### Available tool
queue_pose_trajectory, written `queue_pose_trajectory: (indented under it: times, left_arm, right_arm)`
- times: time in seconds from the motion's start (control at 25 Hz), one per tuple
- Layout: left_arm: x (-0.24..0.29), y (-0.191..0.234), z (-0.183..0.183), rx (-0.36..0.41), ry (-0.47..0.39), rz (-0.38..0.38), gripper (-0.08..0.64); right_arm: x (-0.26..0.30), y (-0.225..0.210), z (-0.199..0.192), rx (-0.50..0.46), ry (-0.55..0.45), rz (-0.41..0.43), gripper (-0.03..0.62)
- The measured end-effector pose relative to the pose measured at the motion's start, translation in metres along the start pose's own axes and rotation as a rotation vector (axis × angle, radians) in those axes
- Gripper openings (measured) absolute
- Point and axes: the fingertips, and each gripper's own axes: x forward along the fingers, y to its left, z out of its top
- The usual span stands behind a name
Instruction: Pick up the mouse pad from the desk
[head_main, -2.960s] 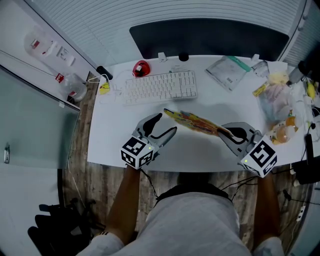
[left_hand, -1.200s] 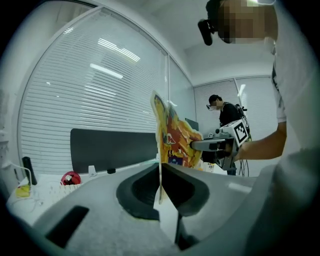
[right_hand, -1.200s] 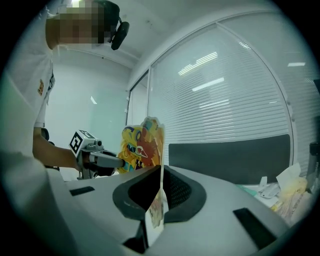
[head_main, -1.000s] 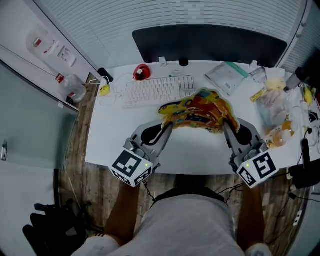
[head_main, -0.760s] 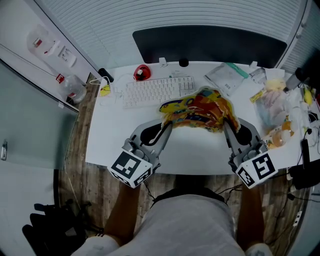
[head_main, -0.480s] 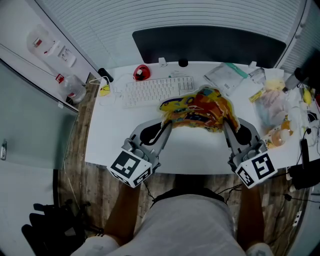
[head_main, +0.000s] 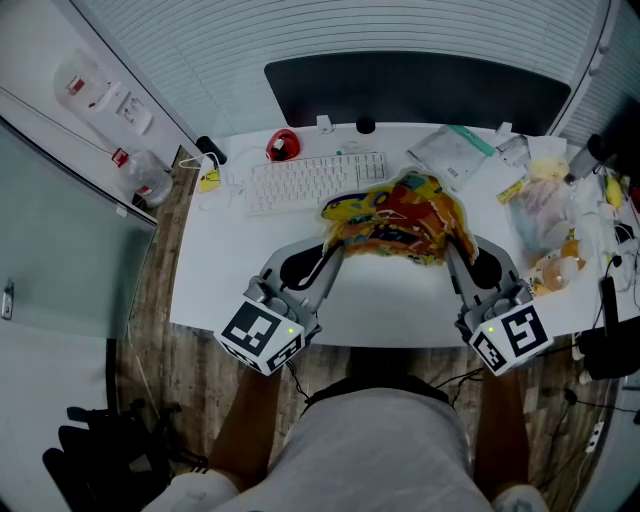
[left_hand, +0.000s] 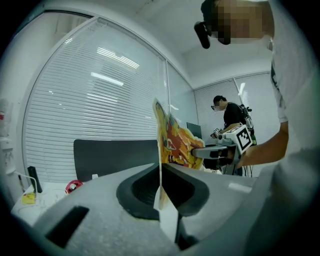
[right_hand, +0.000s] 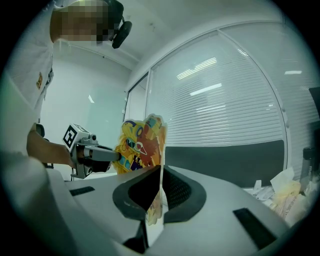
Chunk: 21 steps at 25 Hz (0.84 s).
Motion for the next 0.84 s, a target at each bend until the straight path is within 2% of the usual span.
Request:
queue_pose_trajectory:
  times: [0.84]
  left_arm:
    - [0.0026,-0.0016,-0.0021,-0.010,0.004,-0.009,0.023]
  right_arm:
    - [-0.0008,-0.0022,-0.0038,0.006,0.010,0.002,0.018]
